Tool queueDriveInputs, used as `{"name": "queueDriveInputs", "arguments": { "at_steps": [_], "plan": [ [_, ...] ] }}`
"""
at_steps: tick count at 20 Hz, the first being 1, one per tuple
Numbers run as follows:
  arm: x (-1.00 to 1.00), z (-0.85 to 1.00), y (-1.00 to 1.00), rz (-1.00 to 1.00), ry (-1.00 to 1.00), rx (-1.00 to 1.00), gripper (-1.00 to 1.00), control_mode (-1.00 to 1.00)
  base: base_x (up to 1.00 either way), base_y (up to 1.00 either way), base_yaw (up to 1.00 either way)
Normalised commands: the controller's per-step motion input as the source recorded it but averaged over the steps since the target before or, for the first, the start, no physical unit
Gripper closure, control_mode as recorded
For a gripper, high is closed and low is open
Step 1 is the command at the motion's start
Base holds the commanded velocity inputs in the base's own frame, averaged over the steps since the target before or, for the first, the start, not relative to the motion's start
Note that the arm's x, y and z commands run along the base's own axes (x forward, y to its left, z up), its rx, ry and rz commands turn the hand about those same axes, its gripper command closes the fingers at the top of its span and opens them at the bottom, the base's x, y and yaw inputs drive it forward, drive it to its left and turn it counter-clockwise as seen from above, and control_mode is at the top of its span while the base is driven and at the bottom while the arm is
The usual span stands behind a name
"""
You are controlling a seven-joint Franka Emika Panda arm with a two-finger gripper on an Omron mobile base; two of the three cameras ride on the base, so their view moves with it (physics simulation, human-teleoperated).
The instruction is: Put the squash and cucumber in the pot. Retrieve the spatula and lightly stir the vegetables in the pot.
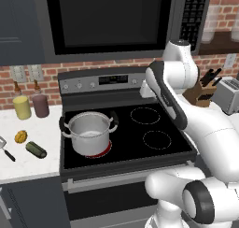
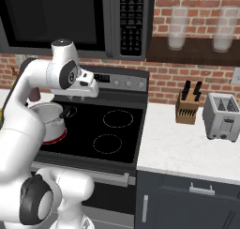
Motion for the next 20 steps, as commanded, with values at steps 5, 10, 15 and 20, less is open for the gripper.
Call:
{"name": "queueDriveInputs", "arguments": {
  "at_steps": [5,10,15,20],
  "plan": [
    [-0.23,0.00,0.00,0.00,-0.04,0.00,-1.00,-1.00,0.00,0.00,0.00],
    [-0.17,-0.26,0.03,-0.01,-0.05,-0.05,-1.00,-1.00,0.00,0.00,0.00],
    [0.00,-0.21,0.00,0.00,0.00,-0.04,-1.00,-1.00,0.00,0.00,0.00],
    [0.00,-0.01,0.00,0.00,0.00,0.00,-1.00,-1.00,0.00,0.00,0.00]
  ]
}}
